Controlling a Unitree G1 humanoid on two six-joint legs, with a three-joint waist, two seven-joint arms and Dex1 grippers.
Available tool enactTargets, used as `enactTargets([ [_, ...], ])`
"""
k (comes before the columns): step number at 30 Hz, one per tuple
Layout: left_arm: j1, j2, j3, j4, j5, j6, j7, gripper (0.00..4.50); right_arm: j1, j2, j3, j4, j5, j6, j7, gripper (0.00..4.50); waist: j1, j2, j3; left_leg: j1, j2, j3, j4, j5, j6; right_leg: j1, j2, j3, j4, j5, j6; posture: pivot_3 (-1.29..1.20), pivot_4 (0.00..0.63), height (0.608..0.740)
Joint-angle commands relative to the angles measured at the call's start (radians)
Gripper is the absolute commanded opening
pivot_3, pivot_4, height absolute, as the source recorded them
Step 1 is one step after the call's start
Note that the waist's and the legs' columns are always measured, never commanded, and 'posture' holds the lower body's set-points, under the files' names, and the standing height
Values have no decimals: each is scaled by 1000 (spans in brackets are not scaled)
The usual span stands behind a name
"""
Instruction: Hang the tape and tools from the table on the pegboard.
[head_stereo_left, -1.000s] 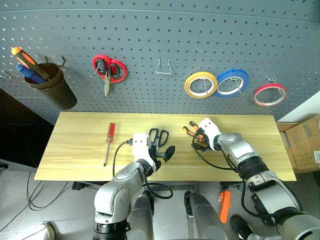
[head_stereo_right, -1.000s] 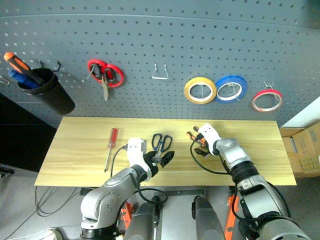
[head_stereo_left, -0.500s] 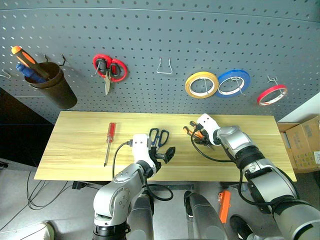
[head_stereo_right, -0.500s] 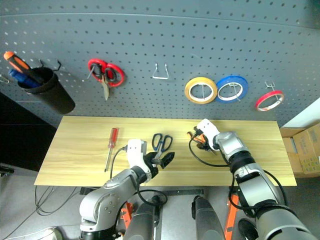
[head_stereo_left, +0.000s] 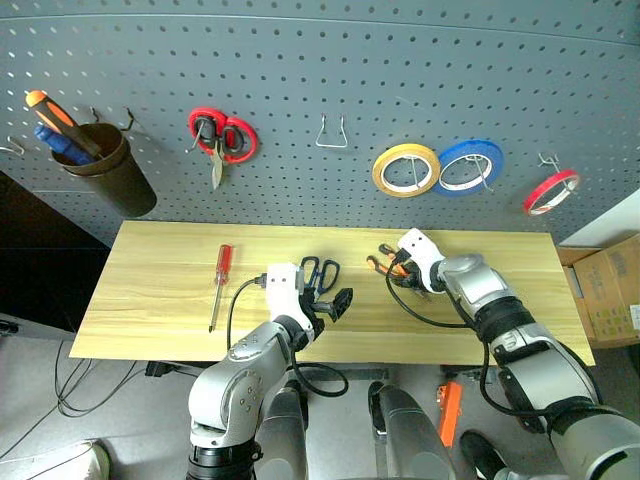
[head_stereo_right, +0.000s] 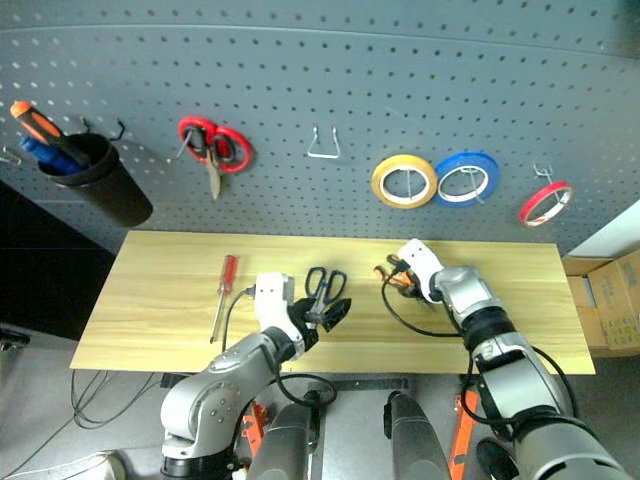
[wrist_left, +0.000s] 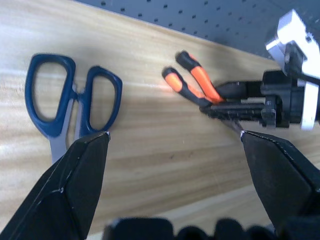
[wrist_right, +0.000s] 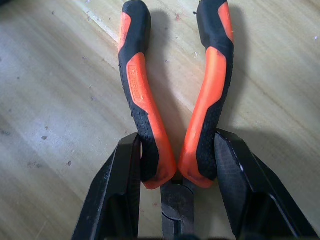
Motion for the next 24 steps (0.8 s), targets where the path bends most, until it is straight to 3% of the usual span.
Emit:
enactTargets([
  [1,-3,-3,2,-56,-50,-9,-29,4500,124,-40,-47,-245,35,68,4,1706,6,0,0,0,0,0,0,-1,-1,0,0,0,0,-1,1,76,303,740],
  [6,28,42,55,-141,-136,-5,-80,4500,347,-50,-124,-743,107,204,-35,1706,8,0,0,-3,0,0,-1,-2,-4,-5,0,1,2,-2,3,63,273,740],
  [11,19,60,116,-239,-237,3,-72,4500,416,78,-192,-1059,193,303,-146,1706,6,0,-2,-4,1,0,0,-2,-5,-7,1,1,3,-2,3,60,241,740],
  [16,60,97,178,-370,-322,17,-17,4500,363,223,-171,-1133,224,291,-263,1706,9,-3,-21,-4,1,0,0,-1,-5,-7,1,0,2,-2,2,83,194,740],
  [24,16,169,271,-494,-385,-19,113,4500,174,356,-162,-974,239,86,-332,1706,25,-5,-62,-5,1,-2,1,0,-6,-7,1,-3,2,2,-4,168,134,740],
])
